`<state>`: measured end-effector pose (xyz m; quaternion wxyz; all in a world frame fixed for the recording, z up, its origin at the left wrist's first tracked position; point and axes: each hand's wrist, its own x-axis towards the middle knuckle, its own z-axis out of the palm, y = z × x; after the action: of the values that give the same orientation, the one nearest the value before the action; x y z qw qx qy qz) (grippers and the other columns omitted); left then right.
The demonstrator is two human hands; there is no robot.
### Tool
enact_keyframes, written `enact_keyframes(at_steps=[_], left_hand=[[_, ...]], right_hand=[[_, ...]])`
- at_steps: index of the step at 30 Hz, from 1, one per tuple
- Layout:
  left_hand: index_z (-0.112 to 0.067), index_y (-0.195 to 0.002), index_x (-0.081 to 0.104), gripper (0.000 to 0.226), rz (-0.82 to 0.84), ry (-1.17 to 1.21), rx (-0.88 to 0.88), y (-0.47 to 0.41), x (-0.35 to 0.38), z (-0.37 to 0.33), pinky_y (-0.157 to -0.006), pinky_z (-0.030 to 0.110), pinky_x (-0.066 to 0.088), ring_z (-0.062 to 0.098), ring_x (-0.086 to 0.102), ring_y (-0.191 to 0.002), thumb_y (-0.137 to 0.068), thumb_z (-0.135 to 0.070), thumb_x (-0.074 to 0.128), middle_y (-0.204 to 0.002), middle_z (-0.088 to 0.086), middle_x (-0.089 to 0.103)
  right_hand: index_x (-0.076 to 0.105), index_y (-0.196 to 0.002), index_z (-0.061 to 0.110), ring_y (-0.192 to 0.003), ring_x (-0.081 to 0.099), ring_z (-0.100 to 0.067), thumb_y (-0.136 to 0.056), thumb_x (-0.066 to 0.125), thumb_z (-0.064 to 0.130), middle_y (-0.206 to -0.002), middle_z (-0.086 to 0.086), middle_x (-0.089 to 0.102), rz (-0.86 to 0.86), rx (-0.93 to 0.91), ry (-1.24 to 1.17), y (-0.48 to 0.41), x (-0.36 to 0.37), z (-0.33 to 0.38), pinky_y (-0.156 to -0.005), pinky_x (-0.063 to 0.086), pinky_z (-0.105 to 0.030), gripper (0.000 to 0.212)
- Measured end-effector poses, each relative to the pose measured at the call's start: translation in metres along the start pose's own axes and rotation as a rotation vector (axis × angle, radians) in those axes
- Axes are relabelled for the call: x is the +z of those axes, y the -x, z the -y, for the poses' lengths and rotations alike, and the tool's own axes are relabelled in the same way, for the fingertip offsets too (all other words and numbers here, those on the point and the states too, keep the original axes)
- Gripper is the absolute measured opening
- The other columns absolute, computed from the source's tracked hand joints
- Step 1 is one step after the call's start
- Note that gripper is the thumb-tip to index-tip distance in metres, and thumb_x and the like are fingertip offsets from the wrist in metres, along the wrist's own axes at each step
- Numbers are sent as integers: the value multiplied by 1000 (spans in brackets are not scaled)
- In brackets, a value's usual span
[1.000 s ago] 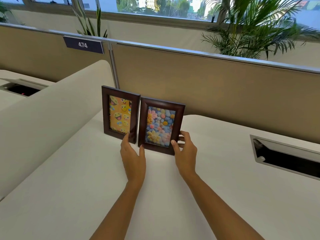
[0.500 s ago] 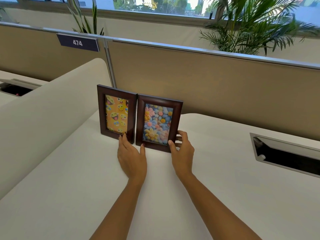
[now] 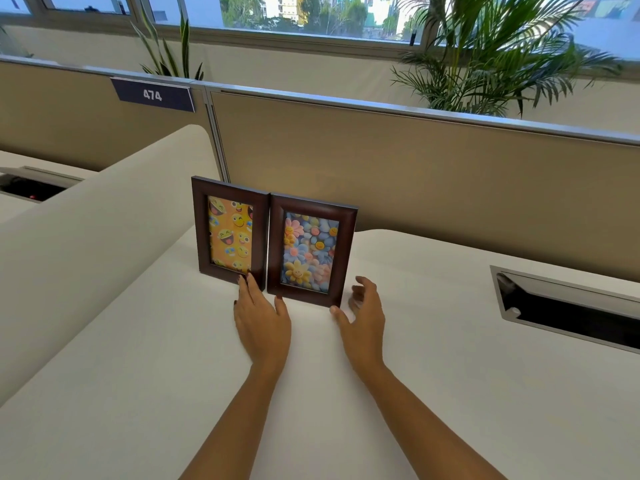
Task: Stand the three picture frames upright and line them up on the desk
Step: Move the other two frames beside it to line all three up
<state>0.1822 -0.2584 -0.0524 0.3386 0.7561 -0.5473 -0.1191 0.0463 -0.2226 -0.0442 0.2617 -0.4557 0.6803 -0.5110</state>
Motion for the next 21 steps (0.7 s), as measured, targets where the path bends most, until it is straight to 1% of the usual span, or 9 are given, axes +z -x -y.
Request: enact_keyframes(at_steps=[2, 4, 5, 8, 11, 14, 16, 18, 21], left_hand=[[-9, -145, 21, 65, -3, 38, -4, 3, -1, 1, -112, 42, 29, 29, 31, -138, -91, -27, 52, -154, 10, 26], [-8, -145, 23, 65, -10, 80, -3, 6, -4, -1, -112, 43, 31, 29, 33, -137, -90, -26, 54, -152, 11, 30], [-9, -144, 23, 65, -10, 106, -7, 8, -5, -2, -112, 43, 32, 29, 33, -137, -90, -26, 54, -151, 11, 31], [-10, -145, 21, 66, -13, 226, -39, 19, -10, -4, -110, 40, 32, 28, 32, -138, -90, -24, 54, -152, 10, 31], [-12, -145, 21, 65, -14, 298, -42, 35, -16, -10, -110, 40, 30, 27, 28, -139, -90, -23, 55, -153, 9, 28], [-11, -145, 21, 69, 17, 256, 11, 57, -23, -24, -113, 43, 24, 28, 20, -142, -89, -26, 57, -155, 11, 22], [-11, -146, 18, 72, 40, 221, 71, 76, -30, -36, -114, 44, 18, 30, 14, -143, -88, -29, 57, -156, 12, 17], [-10, -145, 19, 72, 65, 217, 131, 95, -37, -49, -114, 45, 19, 31, 14, -143, -88, -30, 57, -155, 14, 17], [-10, -145, 21, 72, 85, 224, 248, 126, -47, -69, -112, 47, 25, 31, 15, -142, -87, -31, 58, -155, 14, 19]], right_hand=[[36, -136, 24, -123, 47, -13, -79, 73, 14, -142, 1, 42, -17, -24, 22, 6, -3, -3, -101, 38, -22, 68], [33, -138, 24, -130, 41, -16, -81, 71, 17, -146, 0, 37, -43, -77, 79, 7, -6, -3, -109, 36, -29, 69], [33, -139, 22, -133, 38, -16, -82, 70, 18, -148, -1, 35, -55, -104, 111, 8, -8, -2, -110, 34, -30, 68], [30, -142, 21, -139, 31, -16, -85, 66, 21, -152, -2, 30, -100, -168, 190, 11, -18, 4, -109, 25, -23, 68], [23, -146, 19, -143, 23, -15, -87, 63, 21, -156, 0, 24, -143, -238, 264, 17, -34, 12, -111, 18, -21, 70], [21, -147, 18, -145, 16, -14, -89, 61, 23, -157, 1, 21, -194, -289, 344, 27, -56, 21, -112, 13, -19, 72], [22, -147, 16, -146, 15, -16, -88, 62, 22, -157, -1, 22, -242, -316, 377, 38, -74, 27, -112, 13, -21, 71], [23, -147, 14, -146, 16, -17, -88, 62, 20, -156, -2, 23, -278, -337, 396, 50, -91, 31, -112, 14, -22, 71], [24, -147, 13, -146, 13, -16, -88, 62, 17, -156, -2, 23, -336, -357, 411, 68, -120, 37, -113, 14, -21, 70]])
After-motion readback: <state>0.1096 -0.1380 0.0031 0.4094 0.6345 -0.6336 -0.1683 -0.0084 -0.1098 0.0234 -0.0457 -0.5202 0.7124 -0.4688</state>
